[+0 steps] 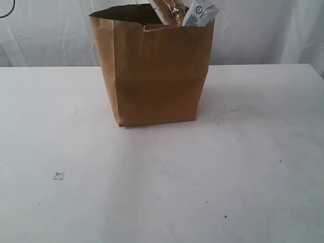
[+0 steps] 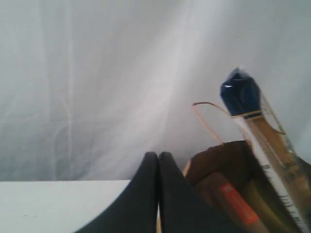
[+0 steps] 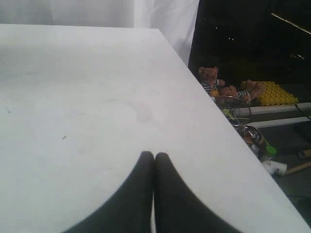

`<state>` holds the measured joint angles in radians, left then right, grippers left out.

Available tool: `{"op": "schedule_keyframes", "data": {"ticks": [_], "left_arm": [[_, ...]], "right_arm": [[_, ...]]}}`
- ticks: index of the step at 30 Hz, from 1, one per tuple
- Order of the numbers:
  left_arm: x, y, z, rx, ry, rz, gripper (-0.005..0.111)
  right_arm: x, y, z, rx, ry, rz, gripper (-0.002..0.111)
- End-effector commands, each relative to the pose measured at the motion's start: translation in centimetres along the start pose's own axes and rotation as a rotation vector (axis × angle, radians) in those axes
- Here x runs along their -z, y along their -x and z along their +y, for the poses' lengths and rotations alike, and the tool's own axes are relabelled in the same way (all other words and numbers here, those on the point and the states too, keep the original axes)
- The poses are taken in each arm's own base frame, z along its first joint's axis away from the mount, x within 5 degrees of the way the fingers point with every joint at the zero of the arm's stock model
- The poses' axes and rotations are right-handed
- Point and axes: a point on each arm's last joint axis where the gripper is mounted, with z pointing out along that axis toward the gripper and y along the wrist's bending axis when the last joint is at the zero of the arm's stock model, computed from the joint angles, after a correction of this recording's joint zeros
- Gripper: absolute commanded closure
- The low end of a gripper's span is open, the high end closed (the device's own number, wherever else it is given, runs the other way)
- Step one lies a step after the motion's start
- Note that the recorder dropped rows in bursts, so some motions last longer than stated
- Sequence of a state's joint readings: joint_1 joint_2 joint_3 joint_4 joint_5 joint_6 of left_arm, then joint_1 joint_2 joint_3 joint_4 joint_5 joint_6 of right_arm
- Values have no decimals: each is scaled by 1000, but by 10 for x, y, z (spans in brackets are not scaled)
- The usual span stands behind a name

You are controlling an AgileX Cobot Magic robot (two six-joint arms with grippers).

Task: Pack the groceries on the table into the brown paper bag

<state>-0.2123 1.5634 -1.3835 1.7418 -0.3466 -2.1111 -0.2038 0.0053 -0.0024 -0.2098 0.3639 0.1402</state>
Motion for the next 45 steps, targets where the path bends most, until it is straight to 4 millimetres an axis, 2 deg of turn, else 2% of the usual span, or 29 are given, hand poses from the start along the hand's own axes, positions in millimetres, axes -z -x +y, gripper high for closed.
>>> {"op": "schedule_keyframes", "data": {"ticks": [1,4,6,9,12,15,22,29,32,36,39,45], "left_arm": [[39,-4,2,0,205,-80,107],[56,-5,3,-83,221,-79,107],[65,-10,11,-178,240,-36,107],[74,-34,17,-330,250,126,107],[83,-60,8,-675,140,275,107],[96,-79,13,-765,117,323,107],[134,-114,44,-692,208,361,107],[200,-151,61,-489,350,322,107],[225,-159,63,-462,408,290,107],[253,-155,54,-454,442,242,107],[271,-148,43,-383,449,135,107],[295,-130,26,-377,444,-44,107]], "right_arm": [[0,0,0,10,-7,-12,108],[0,0,0,10,-7,-12,108],[0,0,0,10,-7,-12,108],[0,0,0,10,-7,-12,108],[0,0,0,10,-7,-12,108],[0,0,0,10,-7,-14,108],[0,0,0,10,-7,-12,108],[0,0,0,10,-7,-12,108],[0,0,0,10,-7,-12,108],[0,0,0,10,-7,-12,108],[0,0,0,10,-7,-12,108],[0,0,0,10,-7,-12,108]]}}
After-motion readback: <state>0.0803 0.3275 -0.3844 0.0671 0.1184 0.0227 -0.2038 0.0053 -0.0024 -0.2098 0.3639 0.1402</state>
